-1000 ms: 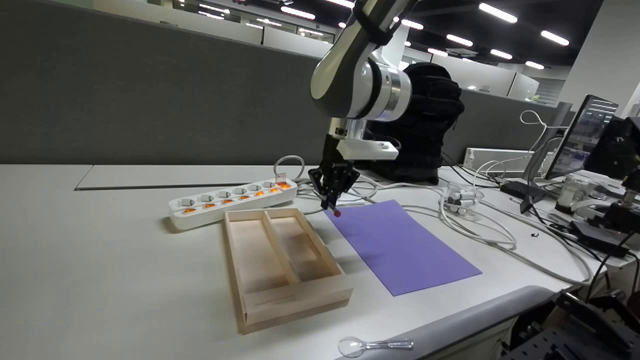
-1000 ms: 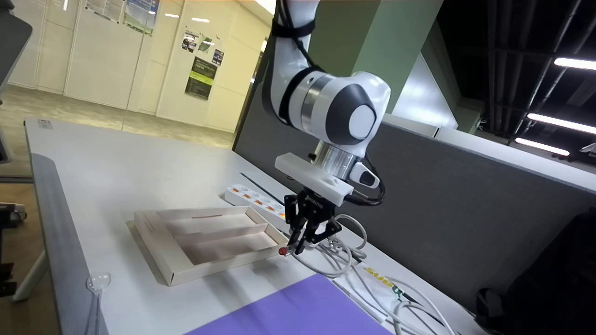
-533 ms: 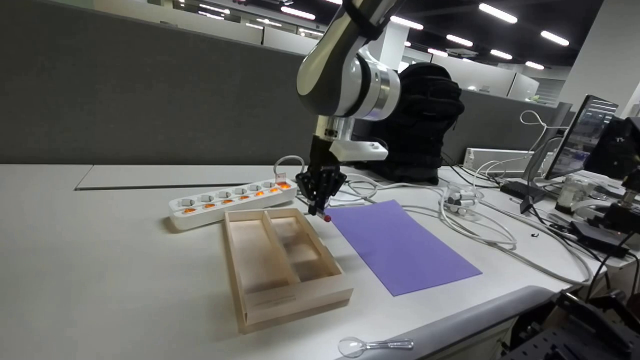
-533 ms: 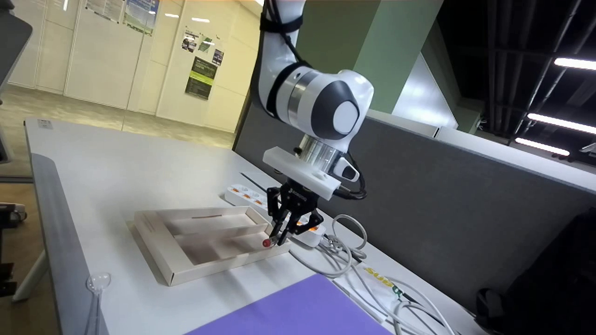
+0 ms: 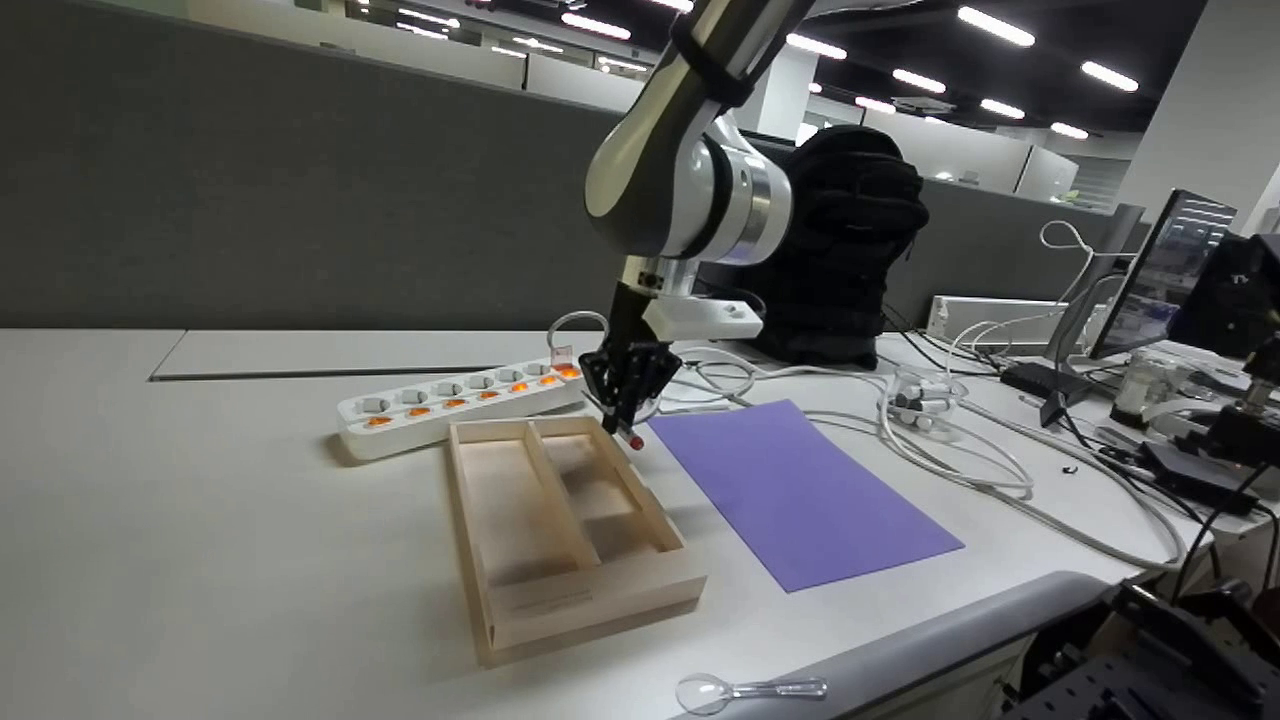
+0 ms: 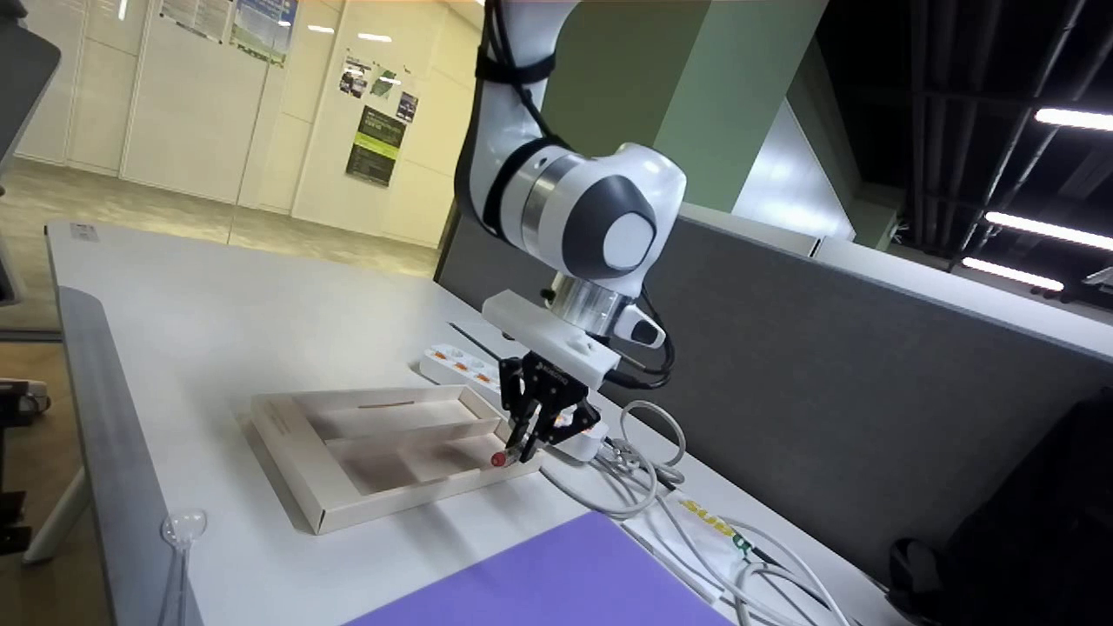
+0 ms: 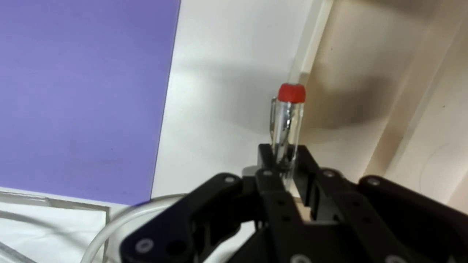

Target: Put the screwdriver on the tray

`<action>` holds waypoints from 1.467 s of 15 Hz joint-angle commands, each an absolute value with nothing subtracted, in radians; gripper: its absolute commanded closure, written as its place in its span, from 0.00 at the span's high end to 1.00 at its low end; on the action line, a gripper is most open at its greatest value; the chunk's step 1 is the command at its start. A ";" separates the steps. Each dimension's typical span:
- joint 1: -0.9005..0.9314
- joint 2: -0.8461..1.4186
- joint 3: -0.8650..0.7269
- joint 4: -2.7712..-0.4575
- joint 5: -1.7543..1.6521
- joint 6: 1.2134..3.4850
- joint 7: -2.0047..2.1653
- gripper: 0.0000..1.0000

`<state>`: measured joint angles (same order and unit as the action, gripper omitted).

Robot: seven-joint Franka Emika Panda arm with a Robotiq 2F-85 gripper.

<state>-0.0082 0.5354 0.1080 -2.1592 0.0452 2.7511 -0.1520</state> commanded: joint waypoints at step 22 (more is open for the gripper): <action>0.003 0.495 0.175 -2.164 0.271 2.658 -0.049 0.05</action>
<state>-0.0048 0.4811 0.1729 -2.1634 0.2589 2.6532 -0.0692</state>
